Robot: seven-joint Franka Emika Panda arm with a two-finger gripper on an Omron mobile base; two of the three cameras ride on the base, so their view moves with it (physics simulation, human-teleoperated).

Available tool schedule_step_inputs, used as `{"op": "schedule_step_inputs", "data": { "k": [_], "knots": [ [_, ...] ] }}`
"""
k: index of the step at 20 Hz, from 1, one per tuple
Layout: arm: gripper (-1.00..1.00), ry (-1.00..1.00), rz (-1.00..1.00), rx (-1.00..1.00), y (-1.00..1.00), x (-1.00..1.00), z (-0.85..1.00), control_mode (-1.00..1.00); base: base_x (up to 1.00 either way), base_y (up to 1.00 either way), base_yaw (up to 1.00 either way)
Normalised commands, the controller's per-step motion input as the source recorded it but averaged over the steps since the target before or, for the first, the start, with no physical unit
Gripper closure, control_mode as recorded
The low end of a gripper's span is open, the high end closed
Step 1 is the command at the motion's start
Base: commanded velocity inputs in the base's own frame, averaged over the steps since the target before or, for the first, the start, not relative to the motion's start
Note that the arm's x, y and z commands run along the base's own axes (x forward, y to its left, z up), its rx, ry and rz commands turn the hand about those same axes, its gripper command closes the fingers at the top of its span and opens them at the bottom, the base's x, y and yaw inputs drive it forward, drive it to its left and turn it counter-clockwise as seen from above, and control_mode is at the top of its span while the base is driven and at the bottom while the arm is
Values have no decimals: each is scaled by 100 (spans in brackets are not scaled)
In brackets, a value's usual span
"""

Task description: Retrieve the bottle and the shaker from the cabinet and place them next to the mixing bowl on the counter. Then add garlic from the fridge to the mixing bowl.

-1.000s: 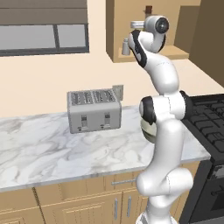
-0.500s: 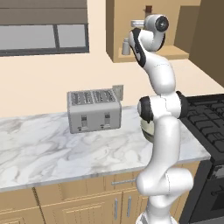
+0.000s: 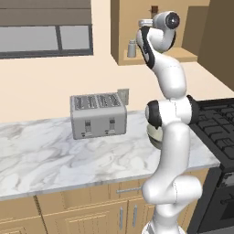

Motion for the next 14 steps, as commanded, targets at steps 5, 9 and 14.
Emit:
{"op": "schedule_step_inputs", "data": {
  "k": [5, 9, 14],
  "knots": [
    [100, -8, -4, 3, -24, -56, 1, -100, 0, 0, 0],
    [100, -14, -2, 8, -36, -72, -3, -100, 0, 0, 0],
    [100, -13, -1, 8, -30, -75, -3, -100, 0, 0, 0]
  ]
}}
